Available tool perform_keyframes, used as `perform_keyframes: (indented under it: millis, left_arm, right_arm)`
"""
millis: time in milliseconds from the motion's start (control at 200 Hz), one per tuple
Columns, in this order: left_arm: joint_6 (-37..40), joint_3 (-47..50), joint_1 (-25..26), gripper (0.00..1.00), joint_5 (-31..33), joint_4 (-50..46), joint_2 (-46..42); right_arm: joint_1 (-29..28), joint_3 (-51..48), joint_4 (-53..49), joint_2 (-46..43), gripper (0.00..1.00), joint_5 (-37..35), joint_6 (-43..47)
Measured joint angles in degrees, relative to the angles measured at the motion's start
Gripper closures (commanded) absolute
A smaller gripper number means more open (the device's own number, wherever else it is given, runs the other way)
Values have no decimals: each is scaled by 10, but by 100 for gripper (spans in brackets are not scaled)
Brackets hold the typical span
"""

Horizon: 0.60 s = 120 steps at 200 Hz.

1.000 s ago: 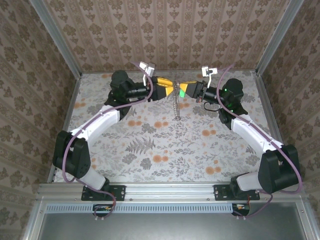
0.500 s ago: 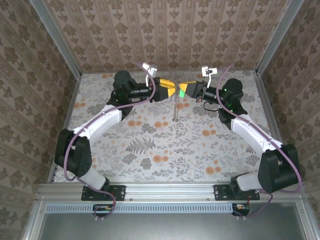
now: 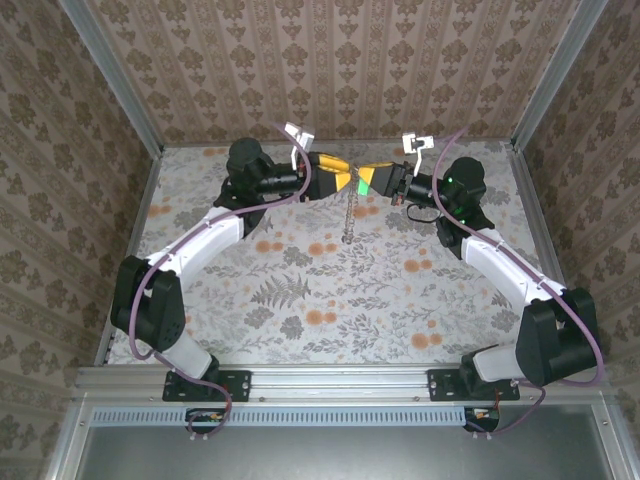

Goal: Put the keys on the keyring

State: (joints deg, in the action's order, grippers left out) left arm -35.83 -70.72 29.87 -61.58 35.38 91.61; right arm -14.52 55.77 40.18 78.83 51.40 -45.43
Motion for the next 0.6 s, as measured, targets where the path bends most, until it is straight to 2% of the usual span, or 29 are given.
perform_keyframes:
  millis: [420, 600]
  left_arm:
    - [5, -18, 7, 63, -16, 0, 16]
    - [10, -18, 8, 79, -21, -3, 17]
  right_arm:
    - [0, 0, 0, 1, 100, 0, -2]
    - [0, 0, 0, 1, 100, 0, -2]
